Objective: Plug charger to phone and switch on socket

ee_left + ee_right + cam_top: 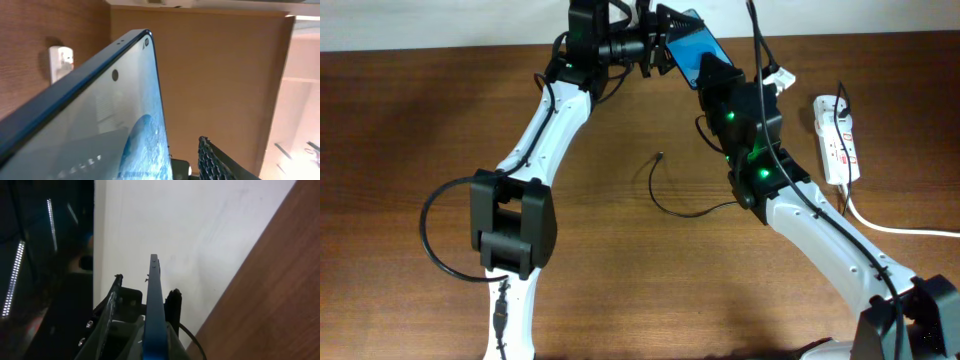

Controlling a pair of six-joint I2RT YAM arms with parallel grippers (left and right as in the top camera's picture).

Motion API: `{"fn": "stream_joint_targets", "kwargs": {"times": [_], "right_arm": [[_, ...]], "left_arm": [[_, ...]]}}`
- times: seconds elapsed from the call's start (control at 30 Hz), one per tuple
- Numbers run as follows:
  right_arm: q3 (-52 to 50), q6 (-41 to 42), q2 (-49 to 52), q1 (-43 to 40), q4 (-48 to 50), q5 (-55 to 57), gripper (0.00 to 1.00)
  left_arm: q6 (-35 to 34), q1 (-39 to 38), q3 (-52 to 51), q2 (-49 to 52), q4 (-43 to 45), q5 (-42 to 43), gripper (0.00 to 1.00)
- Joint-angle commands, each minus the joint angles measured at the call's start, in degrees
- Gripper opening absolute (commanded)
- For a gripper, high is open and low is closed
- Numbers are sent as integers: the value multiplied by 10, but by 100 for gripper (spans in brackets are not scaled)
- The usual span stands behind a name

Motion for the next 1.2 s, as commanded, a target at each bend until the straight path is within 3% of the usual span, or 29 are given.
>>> {"fn": "stream_joint_targets", "kwargs": {"times": [0.0, 0.07, 0.17, 0.23, 0.33, 0.53, 0.67, 0.77, 0.9, 1.0, 1.17], "right_arm": [[5, -8, -1, 24, -8, -29, 4], [5, -8, -1, 27, -6, -33, 4], [5, -8, -1, 35, -6, -39, 4], [5, -8, -1, 44, -6, -39, 4], [5, -8, -1, 47, -6, -42, 4], [5, -9, -2, 48, -15, -48, 5], [5, -35, -2, 42, -24, -47, 18], [5, -91, -6, 29, -34, -61, 42], [5, -175, -26, 10, -50, -79, 64], [5, -218, -50, 2, -116, -80, 68], [5, -322, -100, 1, -235, -80, 76]], "left_arm": [[-34, -23, 7, -5, 38, 14, 50], [-35, -27, 7, -5, 38, 13, 45], [-40, -32, 7, -5, 38, 12, 27], [-44, -37, 7, -5, 39, 11, 9], [-46, -40, 7, -5, 39, 8, 0], [-48, -36, 7, -5, 39, -1, 0], [-48, -21, 7, -5, 39, -2, 0], [-45, -3, 7, -5, 38, 17, 0], [3, 28, 7, -5, 31, 76, 0], [55, 50, 6, -5, 9, 108, 0], [228, 73, 6, -5, -165, 119, 0]]}}
